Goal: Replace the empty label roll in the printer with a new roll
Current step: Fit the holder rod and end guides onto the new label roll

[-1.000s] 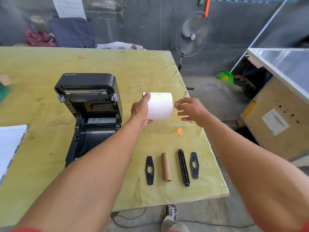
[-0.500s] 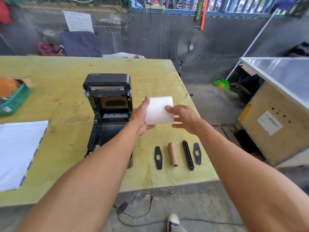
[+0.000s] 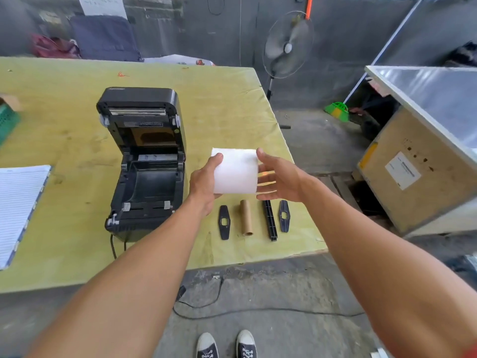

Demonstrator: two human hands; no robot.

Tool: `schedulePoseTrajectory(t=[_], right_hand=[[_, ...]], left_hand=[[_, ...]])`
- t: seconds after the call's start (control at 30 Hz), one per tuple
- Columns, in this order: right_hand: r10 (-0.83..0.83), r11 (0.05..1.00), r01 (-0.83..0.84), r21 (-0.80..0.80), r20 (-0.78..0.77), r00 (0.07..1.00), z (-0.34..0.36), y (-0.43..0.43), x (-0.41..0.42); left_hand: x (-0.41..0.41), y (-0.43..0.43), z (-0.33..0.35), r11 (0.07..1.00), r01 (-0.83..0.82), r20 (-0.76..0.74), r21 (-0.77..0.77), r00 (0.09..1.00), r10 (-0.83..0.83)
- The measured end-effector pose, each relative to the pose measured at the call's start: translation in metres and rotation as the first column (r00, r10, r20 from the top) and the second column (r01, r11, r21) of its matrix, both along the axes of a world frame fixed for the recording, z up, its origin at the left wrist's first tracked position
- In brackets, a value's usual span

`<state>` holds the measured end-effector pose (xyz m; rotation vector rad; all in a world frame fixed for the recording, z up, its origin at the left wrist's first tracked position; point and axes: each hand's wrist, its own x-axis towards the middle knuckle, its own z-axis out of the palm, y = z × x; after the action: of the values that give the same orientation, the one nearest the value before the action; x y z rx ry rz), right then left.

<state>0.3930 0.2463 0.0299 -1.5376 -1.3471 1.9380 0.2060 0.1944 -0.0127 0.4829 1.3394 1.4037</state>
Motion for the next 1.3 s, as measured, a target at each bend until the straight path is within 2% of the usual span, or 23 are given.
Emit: schedulePoseTrajectory(t=[0.13,0.2,0.27,0.3,0.37,0.47,0.73,0.83,0.9,0.97,1.03,1.07,1.13,1.23,1.3], right_hand=[[-0.064,0.998,0.063,0.006,0.037,0.997,-0.015,0.002,0.012],[-0.113,0.986,0.079,0.149,0.236,0.965,-0.032,0.001,0.016],[-0.089,0.959,-0.067,0.274,0.52,0.849,-0.054,-0.004,0.023],[-0.06,0.948,-0.151,0.282,0.621,0.782,-0.064,-0.007,0.025],[-0.004,0.93,-0.266,0.252,0.733,0.681,-0.084,-0.016,0.026],[0.007,0.877,-0.388,0.283,0.801,0.599,-0.108,-0.02,0.024],[-0.053,0.809,-0.449,0.38,0.807,0.589,-0.134,-0.024,0.008],[-0.082,0.824,-0.379,0.421,0.75,0.656,-0.132,-0.019,0.005],[-0.14,0.854,-0.259,0.452,0.678,0.721,-0.12,-0.01,0.005],[-0.252,0.877,-0.051,0.477,0.549,0.797,-0.098,0.001,0.004],[-0.41,0.866,0.272,0.42,0.285,0.866,-0.072,0.012,0.004],[-0.496,0.833,0.431,0.348,0.122,0.86,-0.058,0.016,0.003],[-0.631,0.745,0.639,0.193,-0.107,0.768,-0.029,0.023,0.002],[-0.724,0.661,0.75,-0.032,-0.293,0.625,0.006,0.026,0.0],[-0.738,0.625,0.78,-0.037,-0.356,0.574,0.019,0.027,-0.004]], left_hand=[[0.006,-0.007,-0.011,0.997,-0.065,0.068,-0.048,0.995,0.068],[0.005,-0.01,-0.012,0.995,-0.092,0.092,-0.049,0.991,0.096],[0.004,-0.011,-0.014,0.993,-0.106,0.099,-0.049,0.989,0.11],[0.002,-0.012,-0.014,0.993,-0.107,0.097,-0.05,0.989,0.112],[0.001,-0.013,-0.013,0.993,-0.11,0.095,-0.05,0.989,0.115],[-0.002,-0.015,-0.012,0.991,-0.125,0.105,-0.039,0.986,0.128],[-0.006,-0.021,-0.009,0.999,-0.048,0.118,0.024,0.992,0.045],[-0.006,-0.02,-0.008,0.999,-0.034,0.111,0.013,0.993,0.033],[-0.006,-0.018,-0.006,0.999,-0.05,0.105,-0.016,0.993,0.051],[-0.006,-0.014,-0.002,0.996,-0.078,0.1,-0.041,0.992,0.081],[-0.005,-0.008,0.005,0.993,-0.101,0.088,-0.057,0.99,0.106],[-0.004,-0.005,0.009,0.992,-0.114,0.083,-0.063,0.989,0.119],[-0.001,0.002,0.017,0.987,-0.143,0.073,-0.068,0.986,0.148],[0.004,0.012,0.028,0.981,-0.183,0.061,-0.063,0.981,0.187],[0.008,0.018,0.034,0.978,-0.204,0.061,-0.052,0.977,0.207]])
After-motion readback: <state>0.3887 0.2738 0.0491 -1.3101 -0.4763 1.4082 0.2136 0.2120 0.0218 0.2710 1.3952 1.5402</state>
